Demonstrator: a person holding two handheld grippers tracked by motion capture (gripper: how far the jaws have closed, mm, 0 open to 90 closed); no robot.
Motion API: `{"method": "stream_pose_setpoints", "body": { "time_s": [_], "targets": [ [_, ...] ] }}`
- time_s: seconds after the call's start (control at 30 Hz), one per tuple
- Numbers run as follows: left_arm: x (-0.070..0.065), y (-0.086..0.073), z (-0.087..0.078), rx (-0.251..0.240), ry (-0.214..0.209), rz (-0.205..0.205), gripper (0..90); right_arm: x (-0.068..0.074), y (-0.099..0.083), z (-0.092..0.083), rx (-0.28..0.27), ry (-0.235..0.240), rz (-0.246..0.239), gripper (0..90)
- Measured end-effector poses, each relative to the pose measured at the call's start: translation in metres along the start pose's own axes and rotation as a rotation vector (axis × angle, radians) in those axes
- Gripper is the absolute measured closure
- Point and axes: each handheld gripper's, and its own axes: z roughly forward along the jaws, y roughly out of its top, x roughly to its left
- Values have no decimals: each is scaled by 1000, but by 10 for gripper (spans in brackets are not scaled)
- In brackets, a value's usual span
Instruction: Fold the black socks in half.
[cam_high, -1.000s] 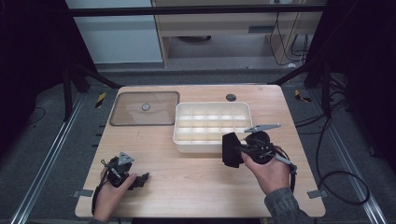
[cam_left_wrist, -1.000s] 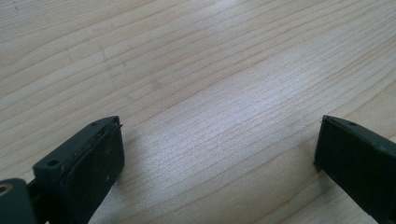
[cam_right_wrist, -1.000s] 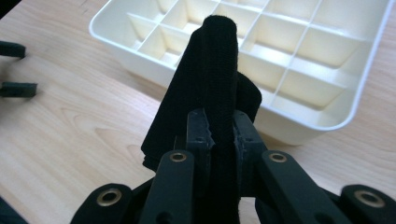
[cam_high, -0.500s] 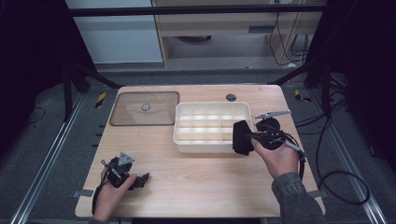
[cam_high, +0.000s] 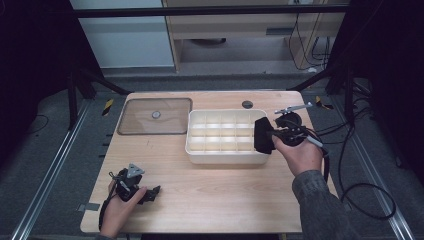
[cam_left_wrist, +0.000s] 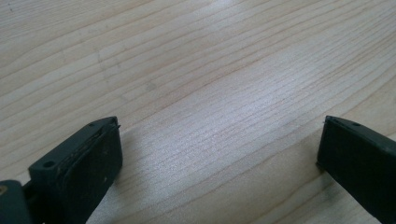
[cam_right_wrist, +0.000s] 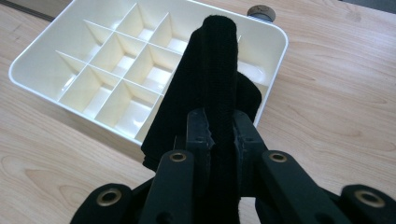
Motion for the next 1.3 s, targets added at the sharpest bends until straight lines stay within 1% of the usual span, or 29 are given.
{"method": "stream_pose_setpoints", "body": {
  "time_s": [0.2, 0.4, 0.57, 0.73, 0.83, 1.0, 1.03, 1.17, 1.3],
  "targets": [
    [0, 0, 0, 0, -1, 2, 0, -1, 5, 6, 7, -8, -1, 803],
    [0, 0, 0, 2, -4, 2, 0, -4, 9, 8, 10, -12, 4, 803],
    [0, 0, 0, 0, -5, 4, 0, -6, 13, 9, 16, -18, -5, 803],
    [0, -1, 0, -12, -10, -1, 0, -7, 17, 14, 41, -29, -23, 803],
    [0, -1, 0, -7, -9, 4, 0, -5, 19, 19, 57, -35, -34, 803],
    [0, -1, 0, -11, -9, 0, 0, -3, 19, 29, 93, -63, -75, 803],
    [0, -1, 0, -11, -8, -1, 0, -3, 19, 30, 96, -66, -71, 803],
    [0, 0, 0, -2, -9, 4, 0, -4, 17, 36, 106, -76, -86, 803],
    [0, 0, 0, -2, -8, 4, 0, -6, 16, 44, 122, -79, -84, 802]
  ]
}}
